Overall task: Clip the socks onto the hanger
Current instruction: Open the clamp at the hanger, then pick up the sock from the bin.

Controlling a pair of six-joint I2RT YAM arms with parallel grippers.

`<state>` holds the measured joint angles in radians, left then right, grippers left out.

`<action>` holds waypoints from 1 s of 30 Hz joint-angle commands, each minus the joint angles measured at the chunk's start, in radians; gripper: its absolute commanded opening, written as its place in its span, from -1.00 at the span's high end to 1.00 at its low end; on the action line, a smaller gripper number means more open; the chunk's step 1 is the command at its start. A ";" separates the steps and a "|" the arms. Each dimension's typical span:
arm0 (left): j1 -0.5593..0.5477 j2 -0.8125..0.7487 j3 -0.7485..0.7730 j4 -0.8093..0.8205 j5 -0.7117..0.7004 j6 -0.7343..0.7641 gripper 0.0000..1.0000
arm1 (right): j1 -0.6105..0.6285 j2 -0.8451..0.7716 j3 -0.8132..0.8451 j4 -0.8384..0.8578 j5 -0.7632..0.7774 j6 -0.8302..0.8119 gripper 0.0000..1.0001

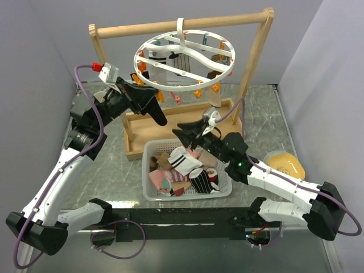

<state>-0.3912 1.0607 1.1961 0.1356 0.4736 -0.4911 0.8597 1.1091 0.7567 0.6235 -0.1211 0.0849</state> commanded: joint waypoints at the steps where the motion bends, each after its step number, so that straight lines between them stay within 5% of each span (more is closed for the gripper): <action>1: 0.008 -0.030 0.020 0.033 0.007 0.005 0.98 | 0.005 -0.012 -0.137 -0.082 0.029 0.151 0.16; 11: 0.018 -0.036 0.000 0.009 0.020 -0.001 0.98 | -0.043 0.127 -0.264 -0.093 0.064 0.234 0.13; 23: 0.026 -0.045 -0.036 0.021 0.034 -0.014 0.98 | -0.182 0.288 -0.204 -0.022 -0.235 0.282 0.26; 30: 0.026 -0.051 -0.039 0.019 0.036 -0.010 0.98 | -0.182 0.294 -0.229 -0.027 -0.218 0.294 0.25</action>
<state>-0.3695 1.0355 1.1595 0.1230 0.4862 -0.4934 0.6781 1.4090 0.5159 0.5484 -0.3256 0.3706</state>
